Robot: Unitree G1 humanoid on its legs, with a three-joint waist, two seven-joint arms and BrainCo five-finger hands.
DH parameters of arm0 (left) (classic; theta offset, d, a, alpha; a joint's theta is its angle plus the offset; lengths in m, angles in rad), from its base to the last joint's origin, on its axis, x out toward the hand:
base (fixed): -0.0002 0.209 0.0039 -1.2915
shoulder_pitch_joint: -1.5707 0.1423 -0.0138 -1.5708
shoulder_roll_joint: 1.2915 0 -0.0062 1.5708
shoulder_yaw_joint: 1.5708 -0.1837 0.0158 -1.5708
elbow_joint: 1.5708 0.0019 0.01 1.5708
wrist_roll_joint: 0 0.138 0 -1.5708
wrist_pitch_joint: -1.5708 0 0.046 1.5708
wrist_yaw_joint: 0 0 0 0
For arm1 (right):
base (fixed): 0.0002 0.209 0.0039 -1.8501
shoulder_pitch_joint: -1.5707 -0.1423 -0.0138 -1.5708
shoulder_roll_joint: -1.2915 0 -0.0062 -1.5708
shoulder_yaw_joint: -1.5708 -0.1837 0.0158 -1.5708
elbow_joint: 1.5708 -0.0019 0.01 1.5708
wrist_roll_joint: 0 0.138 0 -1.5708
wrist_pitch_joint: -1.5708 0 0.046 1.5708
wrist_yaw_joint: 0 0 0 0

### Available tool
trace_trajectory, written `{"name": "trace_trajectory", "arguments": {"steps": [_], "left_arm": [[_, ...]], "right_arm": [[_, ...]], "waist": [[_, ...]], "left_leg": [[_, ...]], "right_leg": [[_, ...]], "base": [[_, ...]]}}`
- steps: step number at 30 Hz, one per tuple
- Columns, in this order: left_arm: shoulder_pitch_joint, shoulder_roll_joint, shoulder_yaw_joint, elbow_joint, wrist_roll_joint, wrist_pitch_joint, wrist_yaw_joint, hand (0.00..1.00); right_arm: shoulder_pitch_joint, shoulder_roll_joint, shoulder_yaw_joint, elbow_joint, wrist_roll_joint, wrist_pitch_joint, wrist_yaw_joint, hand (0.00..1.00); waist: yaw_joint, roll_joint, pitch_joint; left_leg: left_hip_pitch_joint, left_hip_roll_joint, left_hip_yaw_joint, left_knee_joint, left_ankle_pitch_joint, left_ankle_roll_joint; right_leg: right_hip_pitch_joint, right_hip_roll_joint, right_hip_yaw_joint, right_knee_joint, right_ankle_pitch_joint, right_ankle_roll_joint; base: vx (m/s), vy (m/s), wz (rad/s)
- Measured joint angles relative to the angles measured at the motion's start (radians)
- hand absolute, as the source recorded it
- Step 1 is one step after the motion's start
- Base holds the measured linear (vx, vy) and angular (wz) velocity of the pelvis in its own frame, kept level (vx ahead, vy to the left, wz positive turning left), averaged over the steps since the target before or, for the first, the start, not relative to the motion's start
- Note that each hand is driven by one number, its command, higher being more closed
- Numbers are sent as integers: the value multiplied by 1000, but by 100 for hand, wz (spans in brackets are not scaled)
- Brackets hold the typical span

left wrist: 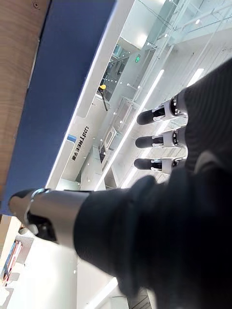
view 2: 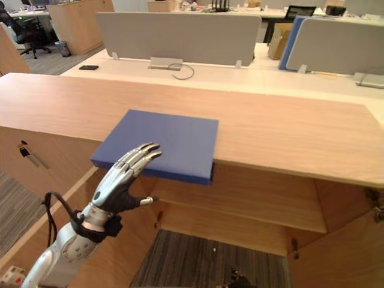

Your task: Walk over to the cabinet, pick up the folder, carry it to the office cabinet, place the folder inside the office cabinet, then close the office cabinet door

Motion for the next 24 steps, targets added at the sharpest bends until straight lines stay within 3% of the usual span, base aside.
{"name": "trace_trajectory", "arguments": {"steps": [7,24], "left_arm": [[-29,76,4,92,70,4,19,0],[-146,128,40,217,231,51,142,0]], "right_arm": [[-3,-1,-13,-8,0,0,0,0],[-5,-5,-19,-21,-1,-2,-12,0]], "waist": [[-17,0,8],[-43,-3,15]], "left_leg": [[41,-16,1,-107,78,3],[31,-25,4,-108,88,3]], "right_leg": [[1,0,-6,-36,9,15],[33,12,-9,-108,43,22]], "base": [[-124,-13,-2],[-27,-3,1]]}}
